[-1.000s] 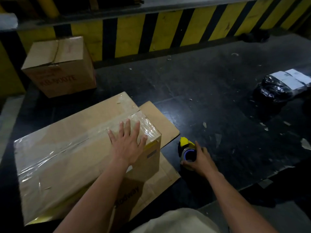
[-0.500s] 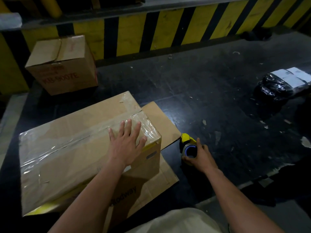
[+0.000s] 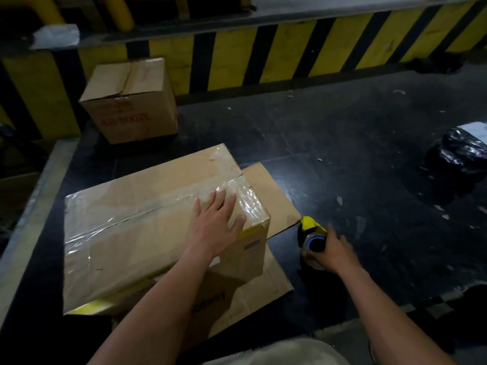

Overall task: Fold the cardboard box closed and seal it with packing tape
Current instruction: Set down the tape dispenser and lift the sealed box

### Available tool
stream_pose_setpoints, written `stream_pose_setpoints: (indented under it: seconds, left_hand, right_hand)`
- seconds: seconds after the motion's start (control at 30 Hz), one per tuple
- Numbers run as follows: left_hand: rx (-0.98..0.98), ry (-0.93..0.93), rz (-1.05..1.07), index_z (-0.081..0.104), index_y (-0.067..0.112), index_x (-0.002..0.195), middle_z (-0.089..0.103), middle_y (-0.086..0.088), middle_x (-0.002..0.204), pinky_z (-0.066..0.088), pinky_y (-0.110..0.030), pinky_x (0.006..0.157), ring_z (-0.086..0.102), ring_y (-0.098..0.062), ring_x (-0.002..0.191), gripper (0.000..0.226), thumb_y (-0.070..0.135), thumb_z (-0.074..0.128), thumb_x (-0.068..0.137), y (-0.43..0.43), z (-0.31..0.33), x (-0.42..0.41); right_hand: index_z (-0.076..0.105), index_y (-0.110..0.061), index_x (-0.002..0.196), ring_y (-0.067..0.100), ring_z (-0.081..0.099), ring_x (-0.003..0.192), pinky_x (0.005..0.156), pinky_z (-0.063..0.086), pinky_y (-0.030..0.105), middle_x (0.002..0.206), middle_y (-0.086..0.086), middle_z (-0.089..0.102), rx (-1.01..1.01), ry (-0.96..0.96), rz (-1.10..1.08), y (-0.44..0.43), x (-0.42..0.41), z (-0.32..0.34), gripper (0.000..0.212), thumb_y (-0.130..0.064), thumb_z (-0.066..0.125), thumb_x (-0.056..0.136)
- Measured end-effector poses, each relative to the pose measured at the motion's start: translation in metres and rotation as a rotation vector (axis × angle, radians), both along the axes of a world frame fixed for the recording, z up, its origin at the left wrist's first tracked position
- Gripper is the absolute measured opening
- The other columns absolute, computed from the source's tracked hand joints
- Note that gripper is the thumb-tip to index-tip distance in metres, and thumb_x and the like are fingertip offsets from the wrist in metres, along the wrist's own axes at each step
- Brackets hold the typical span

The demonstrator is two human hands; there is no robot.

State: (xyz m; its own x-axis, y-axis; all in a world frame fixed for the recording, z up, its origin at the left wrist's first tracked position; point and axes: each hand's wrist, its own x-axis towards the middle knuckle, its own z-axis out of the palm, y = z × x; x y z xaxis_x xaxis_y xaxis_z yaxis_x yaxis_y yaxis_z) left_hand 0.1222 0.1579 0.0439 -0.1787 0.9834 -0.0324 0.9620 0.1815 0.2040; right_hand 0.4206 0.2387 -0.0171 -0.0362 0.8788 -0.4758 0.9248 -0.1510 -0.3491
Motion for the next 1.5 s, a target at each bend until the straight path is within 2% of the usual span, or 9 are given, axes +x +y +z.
stream_pose_setpoints:
  seconds: [0.23,0.4,0.57,0.7,0.83,0.97,1.13,1.37,1.5]
  left_hand:
    - [0.327,-0.29,0.255,0.056,0.021,0.142,0.049,-0.001,0.153,0.034,-0.048,0.119,0.037,-0.019,0.145,0.043,0.037,0.048,0.104,-0.037,0.0,-0.041]
    - [0.249,-0.047,0.753,0.046,0.026,0.148,0.041,-0.009,0.158,0.023,-0.052,0.122,0.029,-0.031,0.148,0.055,0.048,0.045,0.097,-0.097,0.0,-0.111]
    - [0.091,-0.438,1.3,0.025,0.016,0.159,0.035,-0.024,0.157,0.034,-0.057,0.112,0.036,-0.046,0.14,0.092,0.061,0.063,0.088,-0.142,0.024,-0.175]
    - [0.166,-0.661,1.29,0.048,0.01,0.14,0.06,-0.019,0.128,0.045,-0.045,0.087,0.057,-0.039,0.114,0.075,0.053,0.074,0.084,-0.149,0.033,-0.2]
    - [0.327,-0.722,1.228,0.041,0.016,0.138,0.057,-0.011,0.125,0.047,-0.045,0.089,0.055,-0.031,0.108,0.078,0.05,0.078,0.078,-0.146,0.048,-0.21]
    - [0.45,-0.766,1.137,0.04,0.017,0.139,0.052,-0.005,0.118,0.044,-0.039,0.086,0.052,-0.024,0.103,0.083,0.046,0.084,0.075,-0.133,0.076,-0.233]
    - [0.605,-0.788,1.008,0.042,0.027,0.137,0.059,-0.003,0.125,0.052,-0.049,0.099,0.059,-0.026,0.111,0.097,0.051,0.093,0.059,-0.123,0.116,-0.261]
    - [0.666,-0.828,0.849,0.043,0.024,0.142,0.059,-0.007,0.133,0.051,-0.049,0.104,0.059,-0.026,0.121,0.099,0.024,0.098,0.061,-0.116,0.149,-0.286]
    - [0.652,-0.854,0.797,0.035,0.014,0.146,0.054,-0.007,0.133,0.049,-0.04,0.101,0.055,-0.024,0.121,0.102,0.007,0.094,0.064,-0.116,0.155,-0.296]
  right_hand:
    - [0.037,-0.011,0.145,0.034,0.044,0.131,0.103,0.041,0.043,0.143,0.015,0.047,0.252,0.287,0.149,0.025,-0.083,0.055,0.076,-0.054,0.059,0.088]
    - [0.034,-0.014,0.149,0.029,0.04,0.136,0.107,0.035,0.041,0.152,0.011,0.04,0.135,0.449,0.199,0.03,-0.158,0.076,0.076,-0.061,0.048,0.092]
    - [0.059,-0.015,0.11,0.027,0.06,0.097,0.077,0.042,0.033,0.112,0.011,0.065,0.023,0.529,0.23,0.022,-0.184,0.085,0.036,-0.047,0.051,0.095]
    - [0.062,-0.018,0.098,0.016,0.061,0.082,0.068,0.044,0.031,0.096,0.007,0.067,0.074,0.575,0.243,0.02,-0.188,0.09,0.027,-0.043,0.055,0.095]
    - [0.061,-0.012,0.11,0.011,0.061,0.083,0.071,0.047,0.022,0.108,0.006,0.067,0.113,0.706,0.188,0.024,-0.193,0.099,0.023,-0.024,0.067,0.091]
    - [0.038,-0.017,0.128,0.023,0.057,0.106,0.094,0.049,0.049,0.121,0.005,0.056,0.052,0.784,0.089,0.042,-0.204,0.122,0.065,-0.028,0.078,0.078]
    - [0.036,-0.04,0.139,0.024,0.057,0.113,0.091,0.05,0.049,0.128,0.002,0.056,0.009,0.931,0.254,0.059,-0.223,0.165,0.089,-0.026,0.082,0.064]
    - [0.03,-0.018,0.134,0.02,0.061,0.101,0.078,0.056,0.045,0.118,0.005,0.055,0.127,1.111,0.143,0.058,-0.241,0.191,0.084,0.006,0.078,0.07]
    - [0.053,-0.009,0.121,0.02,0.063,0.071,0.052,0.052,0.032,0.098,0.012,0.065,-0.04,1.338,0.062,0.06,-0.244,0.215,0.065,-0.059,0.067,0.081]
